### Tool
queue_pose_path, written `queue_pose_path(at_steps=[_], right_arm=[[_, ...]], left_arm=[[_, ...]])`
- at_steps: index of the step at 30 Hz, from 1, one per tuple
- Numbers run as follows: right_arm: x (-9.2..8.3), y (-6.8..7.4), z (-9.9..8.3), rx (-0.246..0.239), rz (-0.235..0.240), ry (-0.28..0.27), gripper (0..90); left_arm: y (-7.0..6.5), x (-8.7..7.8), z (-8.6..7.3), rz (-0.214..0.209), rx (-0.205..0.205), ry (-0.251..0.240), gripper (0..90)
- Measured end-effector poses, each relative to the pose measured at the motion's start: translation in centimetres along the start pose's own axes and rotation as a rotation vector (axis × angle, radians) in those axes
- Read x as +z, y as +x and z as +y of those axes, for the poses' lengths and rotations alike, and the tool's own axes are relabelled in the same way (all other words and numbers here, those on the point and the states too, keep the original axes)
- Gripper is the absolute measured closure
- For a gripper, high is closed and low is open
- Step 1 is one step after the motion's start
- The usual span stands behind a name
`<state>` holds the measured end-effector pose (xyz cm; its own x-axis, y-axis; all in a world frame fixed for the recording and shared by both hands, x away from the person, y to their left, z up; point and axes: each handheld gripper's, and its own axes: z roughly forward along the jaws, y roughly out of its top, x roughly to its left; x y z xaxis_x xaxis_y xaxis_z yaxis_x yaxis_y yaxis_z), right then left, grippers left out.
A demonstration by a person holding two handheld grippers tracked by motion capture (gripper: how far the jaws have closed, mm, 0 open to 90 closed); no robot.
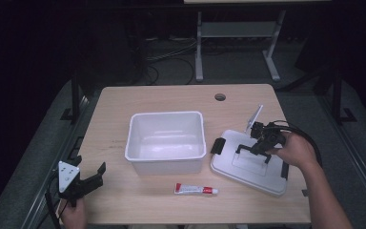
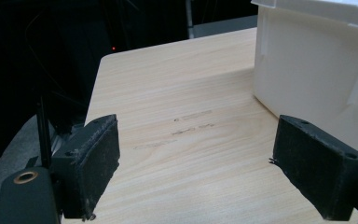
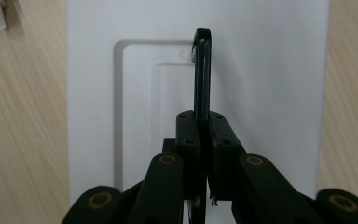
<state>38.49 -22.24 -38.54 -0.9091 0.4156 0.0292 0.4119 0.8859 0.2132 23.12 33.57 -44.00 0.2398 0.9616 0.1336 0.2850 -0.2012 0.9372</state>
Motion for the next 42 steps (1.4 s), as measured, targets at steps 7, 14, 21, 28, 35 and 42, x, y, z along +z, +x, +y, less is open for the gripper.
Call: queue_pose_path(at_steps=[7, 14, 21, 28, 35, 42], right_arm=[[0.1, 0.1, -0.2, 0.011, 0.003, -0.016, 83.9], [0.0, 0.3, -0.3, 0.021, 0.008, -0.013, 83.6], [-0.2, 0.6, -0.8, 0.042, 0.023, -0.05, 76.4], [-1.2, 1.8, -1.1, 0.042, 0.007, -0.087, 62.2], [-1.7, 3.0, -1.2, 0.027, -0.001, -0.109, 55.8], [-1.8, 5.1, -0.9, -0.009, -0.027, -0.126, 51.9]], left_arm=[[0.1, -0.1, 0.0, 0.002, -0.008, -0.005, 13.8], [0.0, -0.1, 0.0, 0.001, -0.006, -0.004, 13.8], [0.0, -0.1, 0.0, 0.0, -0.007, -0.005, 13.8], [-0.2, 0.0, 0.0, -0.006, 0.0, 0.0, 13.8], [-0.2, -0.1, 0.0, -0.004, -0.002, -0.003, 13.8], [-0.3, -0.1, 0.0, -0.003, 0.001, -0.002, 13.8]])
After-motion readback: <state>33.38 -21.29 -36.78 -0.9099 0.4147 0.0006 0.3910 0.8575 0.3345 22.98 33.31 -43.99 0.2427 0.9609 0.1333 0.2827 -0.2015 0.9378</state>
